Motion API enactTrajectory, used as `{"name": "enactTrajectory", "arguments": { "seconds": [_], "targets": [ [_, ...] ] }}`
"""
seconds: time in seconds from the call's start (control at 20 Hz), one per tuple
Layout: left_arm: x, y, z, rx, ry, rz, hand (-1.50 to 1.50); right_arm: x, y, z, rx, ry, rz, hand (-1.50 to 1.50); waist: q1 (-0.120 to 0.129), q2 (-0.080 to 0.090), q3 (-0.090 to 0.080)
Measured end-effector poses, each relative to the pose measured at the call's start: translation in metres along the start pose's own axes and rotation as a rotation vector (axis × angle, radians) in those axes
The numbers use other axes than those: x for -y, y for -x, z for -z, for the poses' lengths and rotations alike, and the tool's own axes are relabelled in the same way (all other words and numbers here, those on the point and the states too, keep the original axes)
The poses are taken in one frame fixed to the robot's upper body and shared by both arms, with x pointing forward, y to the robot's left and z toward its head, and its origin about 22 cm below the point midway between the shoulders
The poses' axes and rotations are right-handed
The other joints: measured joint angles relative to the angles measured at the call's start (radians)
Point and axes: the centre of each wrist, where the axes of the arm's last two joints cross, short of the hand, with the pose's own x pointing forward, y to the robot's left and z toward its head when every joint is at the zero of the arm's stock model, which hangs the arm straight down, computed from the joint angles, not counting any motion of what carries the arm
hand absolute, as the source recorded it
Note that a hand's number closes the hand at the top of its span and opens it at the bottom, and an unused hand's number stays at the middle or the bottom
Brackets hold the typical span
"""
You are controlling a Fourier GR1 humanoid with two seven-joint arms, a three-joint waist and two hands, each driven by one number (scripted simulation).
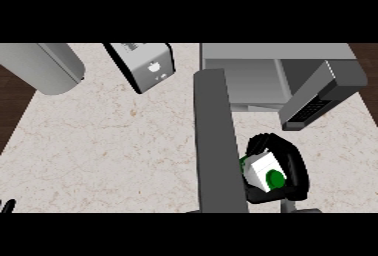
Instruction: Pick up the milk, place it into the microwave and close the microwave
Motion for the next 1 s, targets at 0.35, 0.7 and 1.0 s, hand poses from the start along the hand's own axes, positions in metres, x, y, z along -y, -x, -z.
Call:
{"name": "enactTrajectory", "arguments": {
  "seconds": [0.35, 0.7, 1.0],
  "targets": [
    [-0.019, 0.0, 0.004, 0.002, -0.003, 0.017, -1.5, -0.01, -0.004, 0.039, 0.016, 0.052, -0.122, 1.5, 0.0, 0.001, 0.003],
    [-0.024, 0.008, 0.004, -0.005, 0.014, 0.009, -1.5, -0.001, 0.021, 0.086, -0.036, 0.159, -0.219, 1.5, 0.01, 0.004, 0.003],
    [-0.026, 0.008, 0.01, -0.01, 0.015, 0.012, -1.5, 0.012, 0.046, 0.115, -0.069, 0.217, -0.231, 1.5, 0.019, 0.008, 0.002]
  ]
}}
